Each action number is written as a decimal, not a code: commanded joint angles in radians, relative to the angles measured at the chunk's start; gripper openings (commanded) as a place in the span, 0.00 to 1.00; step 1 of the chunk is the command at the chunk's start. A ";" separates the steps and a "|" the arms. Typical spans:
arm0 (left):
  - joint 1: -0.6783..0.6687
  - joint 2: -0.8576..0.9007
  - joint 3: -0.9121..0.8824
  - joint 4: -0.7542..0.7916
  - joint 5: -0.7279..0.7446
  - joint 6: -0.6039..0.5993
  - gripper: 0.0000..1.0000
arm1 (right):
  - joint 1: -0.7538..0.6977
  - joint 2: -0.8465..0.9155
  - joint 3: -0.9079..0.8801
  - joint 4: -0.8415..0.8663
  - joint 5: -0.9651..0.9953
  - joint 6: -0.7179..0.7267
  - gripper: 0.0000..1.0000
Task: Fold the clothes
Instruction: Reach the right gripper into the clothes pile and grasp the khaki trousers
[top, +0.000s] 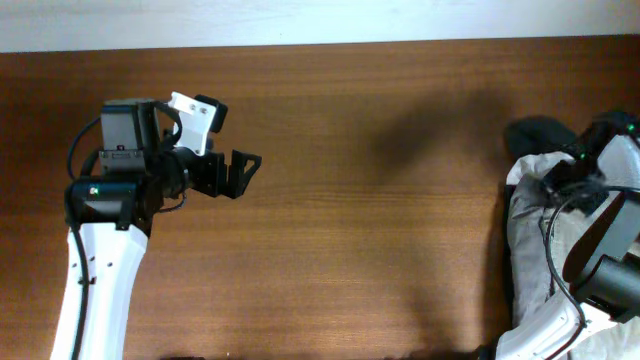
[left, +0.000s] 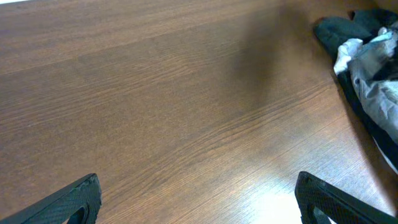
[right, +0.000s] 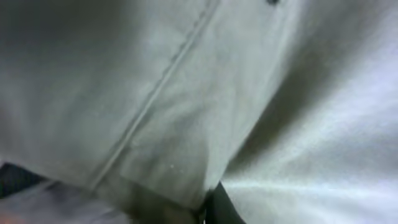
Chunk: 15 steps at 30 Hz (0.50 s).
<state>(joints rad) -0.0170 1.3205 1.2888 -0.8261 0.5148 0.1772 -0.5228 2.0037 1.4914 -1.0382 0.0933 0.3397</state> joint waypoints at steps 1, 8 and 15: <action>-0.002 0.019 0.012 0.002 0.016 -0.008 0.99 | 0.007 -0.055 0.195 -0.120 0.009 0.005 0.04; -0.002 0.019 0.012 0.002 0.008 -0.008 0.99 | 0.056 -0.231 0.484 -0.257 -0.082 -0.078 0.04; -0.002 0.019 0.012 0.002 0.009 -0.008 0.99 | 0.077 -0.098 0.262 -0.180 -0.052 -0.080 0.06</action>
<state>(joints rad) -0.0166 1.3354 1.2888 -0.8261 0.5167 0.1776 -0.4545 1.8507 1.8431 -1.2678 0.0536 0.2687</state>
